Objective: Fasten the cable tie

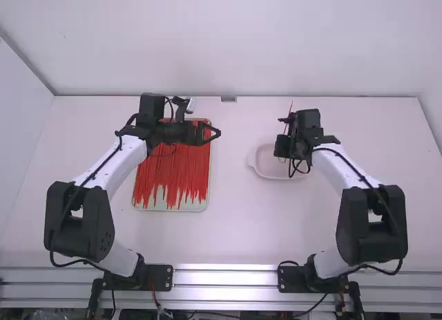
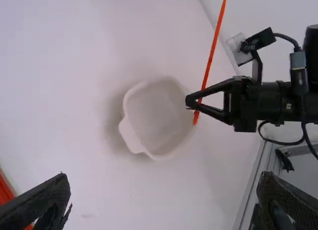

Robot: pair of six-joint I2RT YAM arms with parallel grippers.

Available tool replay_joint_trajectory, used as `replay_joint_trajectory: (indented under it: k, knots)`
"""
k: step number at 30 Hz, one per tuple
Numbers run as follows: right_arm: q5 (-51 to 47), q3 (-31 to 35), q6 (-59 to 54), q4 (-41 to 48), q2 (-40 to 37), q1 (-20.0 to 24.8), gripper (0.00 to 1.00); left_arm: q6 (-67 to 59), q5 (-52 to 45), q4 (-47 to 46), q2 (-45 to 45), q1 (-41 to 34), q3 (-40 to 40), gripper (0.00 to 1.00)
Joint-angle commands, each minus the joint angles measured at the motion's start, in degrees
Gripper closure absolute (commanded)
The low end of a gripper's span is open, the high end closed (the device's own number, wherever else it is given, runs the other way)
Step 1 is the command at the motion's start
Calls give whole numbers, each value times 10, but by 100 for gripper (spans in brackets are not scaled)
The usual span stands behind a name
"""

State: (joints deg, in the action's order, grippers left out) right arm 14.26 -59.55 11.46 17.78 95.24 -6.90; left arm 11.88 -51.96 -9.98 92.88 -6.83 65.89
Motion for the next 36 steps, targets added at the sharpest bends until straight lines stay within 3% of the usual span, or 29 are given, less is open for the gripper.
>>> replay_joint_trajectory:
  k: [1, 10, 13, 14, 15, 20, 30, 36]
  knots:
    - [-10, 4, 9, -1, 36, 2, 100, -12, -16, -3, 6, 6, 13, 1]
    - [-15, 4, 7, -11, 92, 2, 100, -10, -16, -2, 5, 6, 13, 1]
    - [-26, 4, 8, -19, 94, 2, 87, -13, -15, -1, 5, 3, 13, 1]
    - [-31, 4, 7, -23, 94, 0, 69, -12, -15, -1, 5, 3, 13, 1]
    - [-34, 4, 7, -29, 93, 0, 1, -12, -12, -1, 5, 5, 13, 1]
    - [-25, -3, 31, -23, 87, 6, 1, -12, -12, -3, 5, 6, 13, 1]
    - [-10, -102, 16, 193, 22, -3, 1, -10, 52, -82, -75, 21, 14, 1]
    - [-10, -123, 22, 235, -27, -24, 1, -9, 83, -109, -131, 16, 14, 1]
